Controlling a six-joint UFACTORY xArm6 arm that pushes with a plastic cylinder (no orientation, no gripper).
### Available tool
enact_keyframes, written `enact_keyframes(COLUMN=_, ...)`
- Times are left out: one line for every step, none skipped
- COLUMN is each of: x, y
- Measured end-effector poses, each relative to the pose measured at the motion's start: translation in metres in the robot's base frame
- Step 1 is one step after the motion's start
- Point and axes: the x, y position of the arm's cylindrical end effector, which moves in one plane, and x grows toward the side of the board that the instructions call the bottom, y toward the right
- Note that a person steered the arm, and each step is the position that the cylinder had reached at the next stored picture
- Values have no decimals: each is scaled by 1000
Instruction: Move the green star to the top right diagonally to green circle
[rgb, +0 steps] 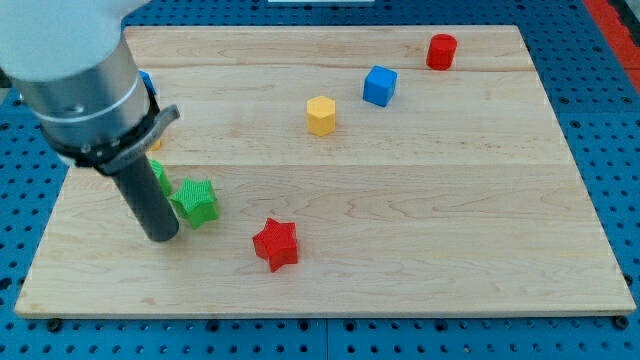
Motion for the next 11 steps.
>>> enact_keyframes(x=-10, y=26)
enact_keyframes(x=-28, y=54)
enact_keyframes(x=-45, y=81)
enact_keyframes(x=-57, y=97)
enact_keyframes(x=-58, y=119)
enact_keyframes(x=-60, y=143)
enact_keyframes(x=-67, y=137)
enact_keyframes(x=-74, y=119)
enact_keyframes(x=-71, y=111)
enact_keyframes(x=-25, y=98)
enact_keyframes(x=-14, y=21)
